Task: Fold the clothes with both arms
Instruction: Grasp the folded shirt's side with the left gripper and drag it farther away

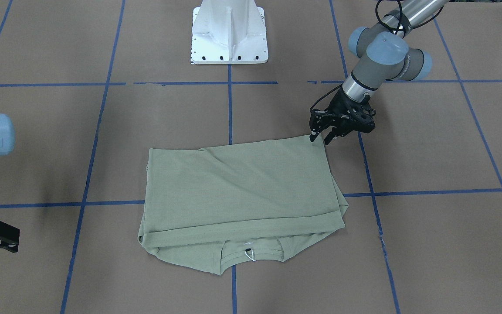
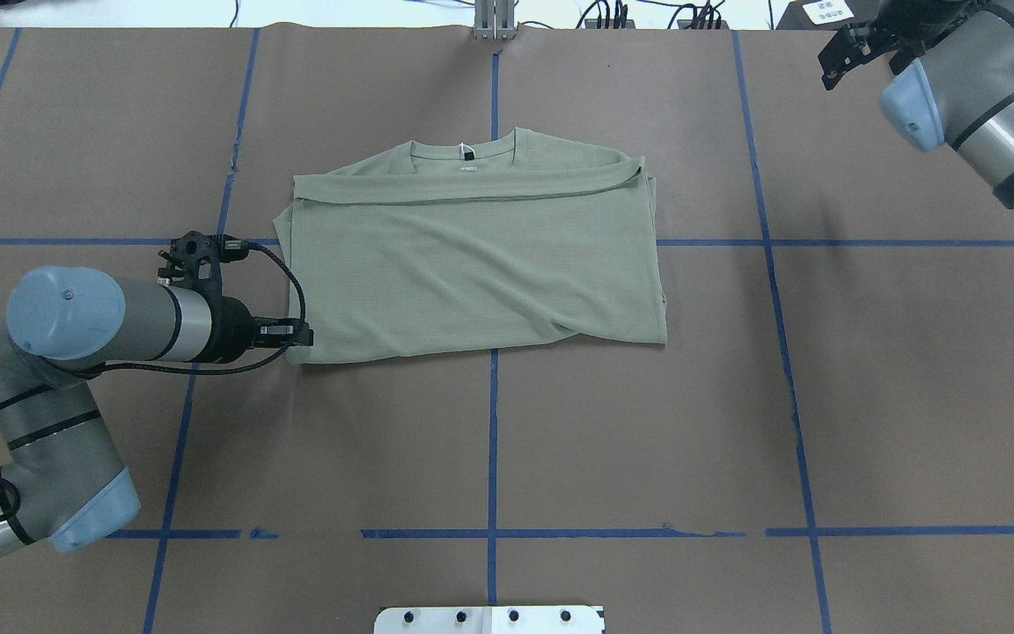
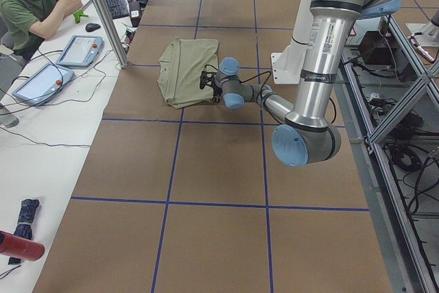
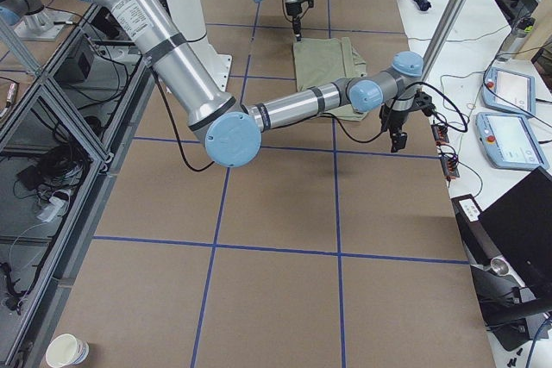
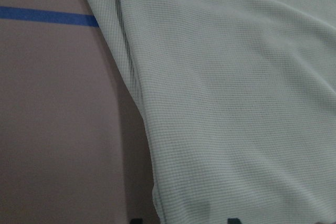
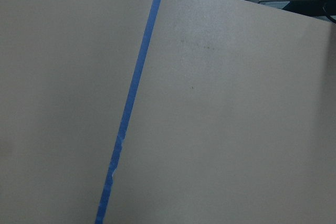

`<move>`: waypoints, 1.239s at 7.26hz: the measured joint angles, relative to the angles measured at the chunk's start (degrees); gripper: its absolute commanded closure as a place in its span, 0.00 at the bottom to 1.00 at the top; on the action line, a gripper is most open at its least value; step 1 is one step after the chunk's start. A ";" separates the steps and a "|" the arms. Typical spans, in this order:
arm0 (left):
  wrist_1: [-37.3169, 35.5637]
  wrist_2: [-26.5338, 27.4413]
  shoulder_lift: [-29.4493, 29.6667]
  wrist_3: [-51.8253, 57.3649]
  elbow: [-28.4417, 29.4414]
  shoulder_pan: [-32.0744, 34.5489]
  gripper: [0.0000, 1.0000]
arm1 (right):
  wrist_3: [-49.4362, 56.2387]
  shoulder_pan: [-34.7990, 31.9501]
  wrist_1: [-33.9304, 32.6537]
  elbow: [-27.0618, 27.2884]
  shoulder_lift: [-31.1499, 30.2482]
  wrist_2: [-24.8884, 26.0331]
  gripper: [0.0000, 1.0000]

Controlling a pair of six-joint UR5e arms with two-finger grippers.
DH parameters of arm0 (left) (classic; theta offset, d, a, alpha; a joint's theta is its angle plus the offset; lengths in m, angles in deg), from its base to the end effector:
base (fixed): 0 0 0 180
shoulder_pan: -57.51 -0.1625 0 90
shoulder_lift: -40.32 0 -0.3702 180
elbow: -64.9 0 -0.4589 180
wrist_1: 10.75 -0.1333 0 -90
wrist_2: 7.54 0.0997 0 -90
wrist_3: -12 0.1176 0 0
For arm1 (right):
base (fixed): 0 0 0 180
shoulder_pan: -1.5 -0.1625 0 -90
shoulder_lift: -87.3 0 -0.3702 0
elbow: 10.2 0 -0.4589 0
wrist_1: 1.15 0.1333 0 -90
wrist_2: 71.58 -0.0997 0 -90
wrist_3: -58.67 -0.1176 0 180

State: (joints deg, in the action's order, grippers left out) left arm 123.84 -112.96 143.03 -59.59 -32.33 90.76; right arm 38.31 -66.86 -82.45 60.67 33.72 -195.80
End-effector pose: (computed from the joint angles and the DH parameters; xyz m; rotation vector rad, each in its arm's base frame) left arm 0.4944 -0.4461 0.3259 0.2714 1.1110 -0.0786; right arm -0.2290 -0.7593 0.3677 0.2005 -0.7057 -0.1568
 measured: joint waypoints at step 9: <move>-0.38 -0.37 -0.32 2.92 0.13 -0.24 1.00 | -0.14 0.68 0.23 0.05 0.11 0.21 0.00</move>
State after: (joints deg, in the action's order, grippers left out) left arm 123.45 -113.34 142.71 -56.67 -32.21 90.52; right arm 38.17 -66.18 -82.22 60.72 33.83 -195.59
